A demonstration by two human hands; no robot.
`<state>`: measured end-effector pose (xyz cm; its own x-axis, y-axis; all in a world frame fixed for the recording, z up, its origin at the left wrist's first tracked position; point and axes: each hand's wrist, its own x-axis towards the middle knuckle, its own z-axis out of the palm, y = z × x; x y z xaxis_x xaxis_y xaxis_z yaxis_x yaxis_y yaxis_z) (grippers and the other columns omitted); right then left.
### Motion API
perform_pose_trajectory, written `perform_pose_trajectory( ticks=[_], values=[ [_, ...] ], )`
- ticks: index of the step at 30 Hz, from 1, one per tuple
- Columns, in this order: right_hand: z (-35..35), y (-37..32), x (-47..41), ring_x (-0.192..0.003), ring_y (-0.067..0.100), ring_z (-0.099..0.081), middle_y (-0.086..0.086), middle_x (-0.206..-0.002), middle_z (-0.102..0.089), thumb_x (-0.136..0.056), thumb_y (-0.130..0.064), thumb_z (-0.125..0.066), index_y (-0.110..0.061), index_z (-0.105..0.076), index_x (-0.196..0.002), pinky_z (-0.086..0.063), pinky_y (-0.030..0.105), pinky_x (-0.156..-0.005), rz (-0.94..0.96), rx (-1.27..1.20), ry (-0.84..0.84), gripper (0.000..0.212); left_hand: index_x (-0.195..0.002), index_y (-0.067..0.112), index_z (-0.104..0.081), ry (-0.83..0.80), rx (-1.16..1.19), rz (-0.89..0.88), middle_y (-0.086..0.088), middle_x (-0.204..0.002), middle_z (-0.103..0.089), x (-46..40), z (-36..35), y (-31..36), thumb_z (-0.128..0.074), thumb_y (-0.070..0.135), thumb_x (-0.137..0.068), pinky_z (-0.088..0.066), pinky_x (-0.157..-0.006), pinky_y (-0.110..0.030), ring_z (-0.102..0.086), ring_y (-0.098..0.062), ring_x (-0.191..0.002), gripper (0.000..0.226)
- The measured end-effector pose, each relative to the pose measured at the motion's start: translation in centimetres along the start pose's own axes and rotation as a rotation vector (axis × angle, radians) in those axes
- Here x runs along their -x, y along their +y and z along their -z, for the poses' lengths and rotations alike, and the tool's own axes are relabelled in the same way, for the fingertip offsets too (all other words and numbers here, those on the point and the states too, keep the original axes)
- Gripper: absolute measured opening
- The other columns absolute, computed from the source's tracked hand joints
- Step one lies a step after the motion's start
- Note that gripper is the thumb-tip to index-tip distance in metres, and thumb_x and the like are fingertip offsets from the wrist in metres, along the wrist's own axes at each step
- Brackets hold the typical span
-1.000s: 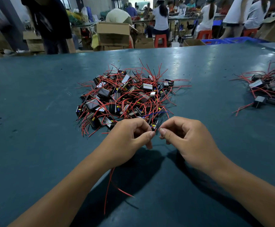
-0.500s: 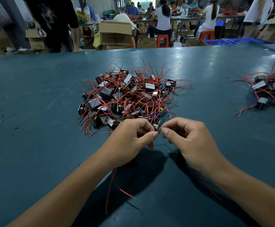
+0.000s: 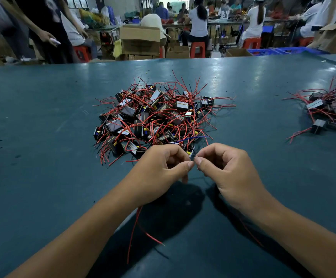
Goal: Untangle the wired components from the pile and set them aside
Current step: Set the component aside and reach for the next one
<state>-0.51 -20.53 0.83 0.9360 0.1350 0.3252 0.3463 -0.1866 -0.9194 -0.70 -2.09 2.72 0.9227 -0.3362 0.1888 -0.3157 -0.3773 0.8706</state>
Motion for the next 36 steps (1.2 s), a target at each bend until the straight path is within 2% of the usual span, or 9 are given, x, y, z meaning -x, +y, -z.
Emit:
perform_pose_trajectory(
  ticks=[4, 7, 14, 17, 21, 27, 29, 33, 36],
  values=[
    [0.0, -0.2, 0.0, -0.06, 0.011, -0.052, 0.012, -0.067, -0.065, -0.088, -0.009, -0.072, -0.017, -0.069, -0.076, -0.043, 0.027, -0.057, 0.01, -0.009, 0.009, 0.015, -0.091, 0.02, -0.066, 0.119, -0.173, -0.1, 0.019, -0.073, -0.063, 0.2, 0.6, 0.5, -0.069, 0.021, -0.093, -0.038, -0.057, -0.011, -0.05, -0.001, -0.057, 0.004],
    [0.0, -0.4, 0.2, -0.055, 0.006, -0.047, 0.0, -0.058, -0.058, -0.087, -0.011, -0.072, -0.018, -0.068, -0.076, -0.039, 0.021, -0.053, 0.028, 0.018, -0.018, 0.014, -0.091, 0.022, -0.068, 0.152, -0.281, -0.185, 0.016, -0.076, -0.06, 0.4, 0.4, 1.1, -0.07, 0.022, -0.093, -0.036, -0.058, -0.01, -0.05, -0.003, -0.062, 0.003],
    [0.3, -1.3, 0.6, -0.055, 0.001, -0.049, -0.011, -0.062, -0.06, -0.085, -0.007, -0.07, -0.023, -0.068, -0.077, -0.04, 0.015, -0.056, 0.132, 0.157, -0.062, 0.018, -0.089, 0.019, -0.067, 0.134, -0.514, -0.318, 0.011, -0.085, -0.058, 0.2, 0.7, 1.8, -0.067, 0.025, -0.093, -0.047, -0.067, -0.033, -0.054, -0.008, -0.078, 0.007],
    [0.2, -1.5, 0.8, -0.06, 0.001, -0.054, -0.01, -0.066, -0.064, -0.083, -0.006, -0.071, -0.021, -0.069, -0.078, -0.043, 0.014, -0.06, 0.183, 0.205, -0.042, 0.015, -0.083, 0.019, -0.063, 0.145, -0.517, -0.289, 0.011, -0.077, -0.056, 0.4, 0.6, 2.1, -0.064, 0.026, -0.092, -0.04, -0.064, -0.021, -0.052, -0.007, -0.073, 0.012],
    [0.0, -1.6, 1.1, -0.062, 0.009, -0.057, -0.009, -0.066, -0.062, -0.08, -0.011, -0.069, -0.017, -0.068, -0.076, -0.045, 0.021, -0.059, 0.277, 0.334, -0.001, 0.007, -0.077, 0.018, -0.063, 0.114, -0.433, -0.109, 0.014, -0.063, -0.053, 0.6, 0.0, 2.5, -0.065, 0.022, -0.093, -0.033, -0.054, -0.014, -0.047, -0.002, -0.059, 0.017],
    [0.0, -1.6, 1.0, -0.065, 0.012, -0.052, -0.003, -0.071, -0.061, -0.081, -0.008, -0.07, -0.007, -0.067, -0.076, -0.044, 0.023, -0.064, 0.609, 0.611, -0.02, 0.005, -0.048, 0.018, -0.056, 0.025, 0.227, 0.455, 0.004, -0.051, -0.044, 0.6, 0.1, 3.0, -0.06, 0.015, -0.085, -0.018, -0.042, -0.019, -0.029, -0.012, -0.042, 0.037],
    [0.3, -1.6, 0.9, -0.066, 0.01, -0.051, -0.004, -0.071, -0.059, -0.081, -0.007, -0.07, -0.007, -0.067, -0.077, -0.043, 0.02, -0.065, 0.599, 0.566, -0.02, 0.005, -0.055, 0.017, -0.06, 0.043, 0.191, 0.345, 0.005, -0.053, -0.049, 0.7, 0.6, 3.1, -0.064, 0.014, -0.088, -0.023, -0.043, -0.02, -0.035, -0.011, -0.043, 0.033],
    [1.0, -1.7, 0.7, -0.067, 0.003, -0.049, -0.01, -0.073, -0.055, -0.082, -0.005, -0.07, -0.007, -0.067, -0.078, -0.041, 0.012, -0.068, 0.548, 0.474, -0.04, 0.005, -0.086, 0.018, -0.07, 0.108, -0.321, -0.246, 0.018, -0.076, -0.06, 0.6, 2.1, 2.9, -0.074, 0.006, -0.086, -0.036, -0.062, -0.007, -0.053, 0.002, -0.064, 0.013],
    [1.2, -1.8, 0.7, -0.068, 0.001, -0.05, -0.014, -0.074, -0.054, -0.082, -0.005, -0.07, -0.008, -0.067, -0.08, -0.041, 0.009, -0.07, 0.54, 0.444, -0.056, 0.005, -0.092, 0.019, -0.076, 0.049, -0.447, -0.403, 0.012, -0.094, -0.062, 0.4, 2.6, 2.3, -0.078, 0.012, -0.085, -0.043, -0.07, -0.019, -0.058, -0.002, -0.08, 0.011]
  ],
)
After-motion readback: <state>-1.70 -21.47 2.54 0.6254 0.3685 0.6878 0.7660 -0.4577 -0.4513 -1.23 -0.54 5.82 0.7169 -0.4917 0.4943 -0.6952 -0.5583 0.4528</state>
